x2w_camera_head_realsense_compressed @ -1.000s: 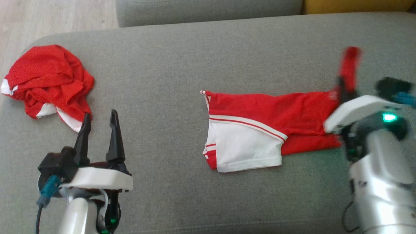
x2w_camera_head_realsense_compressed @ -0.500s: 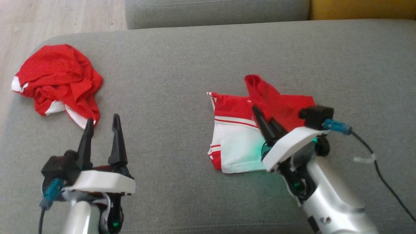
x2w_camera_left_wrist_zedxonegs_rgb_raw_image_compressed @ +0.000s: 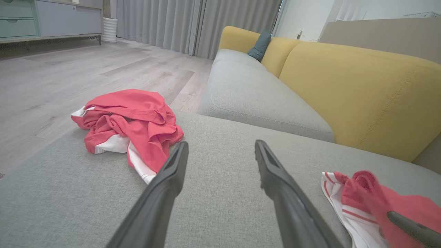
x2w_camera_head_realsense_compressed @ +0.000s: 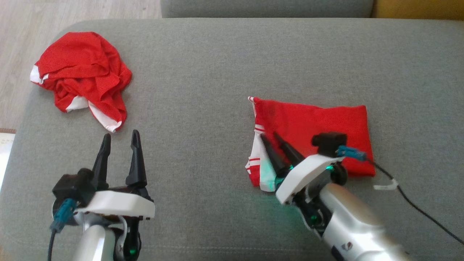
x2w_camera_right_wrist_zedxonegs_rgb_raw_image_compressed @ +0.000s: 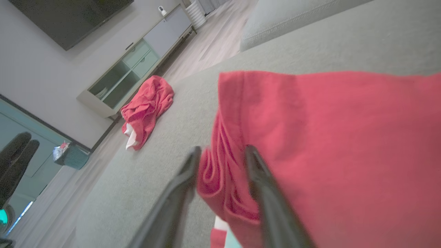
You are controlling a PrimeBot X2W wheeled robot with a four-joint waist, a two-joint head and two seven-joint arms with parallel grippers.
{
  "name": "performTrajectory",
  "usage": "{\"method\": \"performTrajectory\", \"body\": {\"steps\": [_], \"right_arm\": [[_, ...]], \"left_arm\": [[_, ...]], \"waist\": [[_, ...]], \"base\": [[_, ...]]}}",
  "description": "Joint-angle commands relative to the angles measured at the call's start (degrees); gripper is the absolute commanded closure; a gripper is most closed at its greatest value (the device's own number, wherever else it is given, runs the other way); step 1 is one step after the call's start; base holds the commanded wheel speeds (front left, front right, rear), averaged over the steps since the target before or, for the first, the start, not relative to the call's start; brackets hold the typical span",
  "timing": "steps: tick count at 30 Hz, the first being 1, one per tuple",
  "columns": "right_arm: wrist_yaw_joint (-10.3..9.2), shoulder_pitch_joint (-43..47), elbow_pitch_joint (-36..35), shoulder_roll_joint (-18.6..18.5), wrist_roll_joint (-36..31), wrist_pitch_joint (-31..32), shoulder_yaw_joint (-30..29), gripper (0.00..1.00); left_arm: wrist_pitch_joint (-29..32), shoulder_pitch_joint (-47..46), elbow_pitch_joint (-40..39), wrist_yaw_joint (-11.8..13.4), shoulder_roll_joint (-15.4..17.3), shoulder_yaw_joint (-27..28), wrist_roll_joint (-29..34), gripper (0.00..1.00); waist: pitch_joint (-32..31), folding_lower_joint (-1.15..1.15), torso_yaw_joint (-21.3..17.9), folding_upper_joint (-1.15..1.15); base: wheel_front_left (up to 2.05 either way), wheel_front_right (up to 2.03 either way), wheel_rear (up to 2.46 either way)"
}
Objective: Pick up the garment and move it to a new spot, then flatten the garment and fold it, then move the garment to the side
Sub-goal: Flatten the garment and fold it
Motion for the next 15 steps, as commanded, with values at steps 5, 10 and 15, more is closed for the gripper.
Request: {"method": "performTrajectory", "body": {"steps": [5, 10, 15], "right_arm": [[-0.04, -1.9, -1.6, 0.9, 3.8, -1.6, 6.2, 0.0], [-0.04, -5.2, -1.6, 0.9, 4.3, -3.3, 7.7, 0.0], [-0.04, -10.3, 1.7, 0.9, -3.7, -5.6, 3.9, 0.0]], "left_arm": [[-0.3, -2.5, -1.0, -0.1, 0.3, 1.8, -0.3, 0.0], [-0.3, -2.4, -0.9, 0.0, 0.3, 2.1, -0.5, 0.0], [-0.3, -2.5, -2.0, 0.0, 0.3, 2.5, -0.5, 0.0]], "waist": [[0.1, 0.0, -0.2, 0.0], [-0.6, 0.0, -1.5, 0.0], [-1.0, 0.0, -3.2, 0.0]], "base": [[0.0, 0.0, 0.0], [0.0, 0.0, 0.0], [0.0, 0.0, 0.0]]}}
